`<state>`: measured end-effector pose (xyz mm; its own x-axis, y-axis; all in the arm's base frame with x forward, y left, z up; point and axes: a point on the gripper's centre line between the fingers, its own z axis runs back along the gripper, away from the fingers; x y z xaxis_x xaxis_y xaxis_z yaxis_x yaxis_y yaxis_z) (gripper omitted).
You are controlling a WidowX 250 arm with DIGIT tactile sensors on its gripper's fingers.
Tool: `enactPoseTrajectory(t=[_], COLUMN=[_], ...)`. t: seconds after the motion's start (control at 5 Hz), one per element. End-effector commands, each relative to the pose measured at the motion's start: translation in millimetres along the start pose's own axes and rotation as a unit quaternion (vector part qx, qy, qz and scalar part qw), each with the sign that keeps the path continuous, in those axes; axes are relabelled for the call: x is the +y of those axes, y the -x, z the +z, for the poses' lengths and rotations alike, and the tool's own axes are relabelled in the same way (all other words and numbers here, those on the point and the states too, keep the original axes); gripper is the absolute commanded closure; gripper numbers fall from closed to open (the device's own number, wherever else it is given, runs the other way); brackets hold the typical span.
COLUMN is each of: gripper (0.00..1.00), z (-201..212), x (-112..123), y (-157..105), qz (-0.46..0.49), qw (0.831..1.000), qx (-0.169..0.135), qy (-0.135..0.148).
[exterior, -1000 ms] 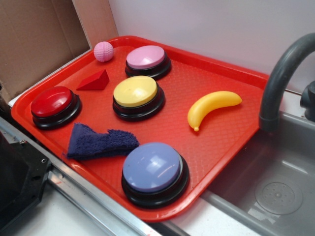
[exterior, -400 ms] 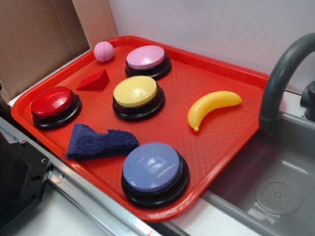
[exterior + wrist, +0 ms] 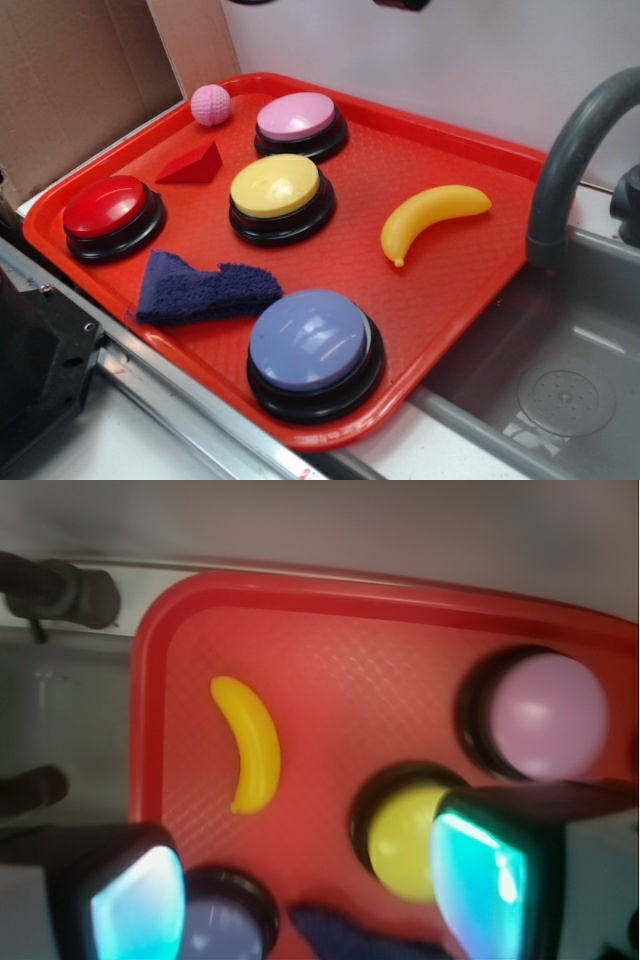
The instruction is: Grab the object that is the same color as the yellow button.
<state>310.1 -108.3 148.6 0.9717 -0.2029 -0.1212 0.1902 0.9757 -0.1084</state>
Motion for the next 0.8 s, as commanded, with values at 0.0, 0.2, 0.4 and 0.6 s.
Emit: enactPoseTrajectory(t=[0.0,0.2,0.4,0.6], gripper=[0.0,0.0,0.0,0.0], z=[18.6,-2.9,-23.0,-38.7], x=[-8.5,-4.1,-17.0,-21.5], y=[1.3,18.3,16.3,20.0], qz=[-0.01,-0.054,-0.097,-0.133], qw=[0.999,0.998,0.995,0.991], qx=[-0.039,-0.028,0.002,0.017], qy=[0.005,-0.002,0.003,0.001])
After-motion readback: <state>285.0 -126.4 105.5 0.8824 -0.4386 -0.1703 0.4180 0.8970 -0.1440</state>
